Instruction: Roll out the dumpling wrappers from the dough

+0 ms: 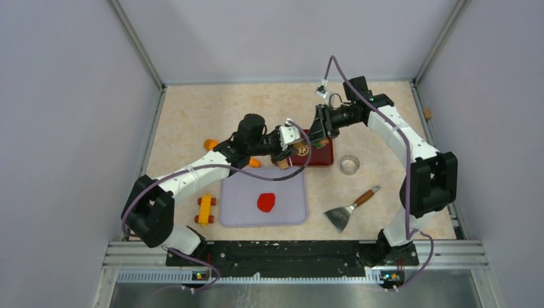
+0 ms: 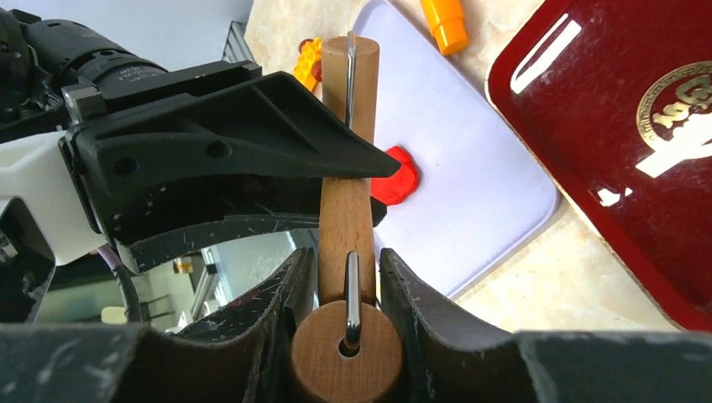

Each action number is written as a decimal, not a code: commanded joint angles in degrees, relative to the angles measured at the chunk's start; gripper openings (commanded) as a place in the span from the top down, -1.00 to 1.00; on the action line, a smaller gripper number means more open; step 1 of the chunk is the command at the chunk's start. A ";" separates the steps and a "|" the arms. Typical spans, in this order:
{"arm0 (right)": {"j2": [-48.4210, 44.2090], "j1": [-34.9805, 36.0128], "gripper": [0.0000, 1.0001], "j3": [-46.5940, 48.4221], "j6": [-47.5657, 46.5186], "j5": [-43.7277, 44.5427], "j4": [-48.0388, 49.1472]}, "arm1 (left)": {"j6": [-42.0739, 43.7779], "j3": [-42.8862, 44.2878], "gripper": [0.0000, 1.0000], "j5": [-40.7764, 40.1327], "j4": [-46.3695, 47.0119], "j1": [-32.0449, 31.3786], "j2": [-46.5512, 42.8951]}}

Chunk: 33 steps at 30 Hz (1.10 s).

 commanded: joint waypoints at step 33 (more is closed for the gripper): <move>6.18 18.71 1.00 -18.59 -2.77 18.74 12.36 | -38.01 -41.15 1.00 -18.24 18.93 -2.45 -14.86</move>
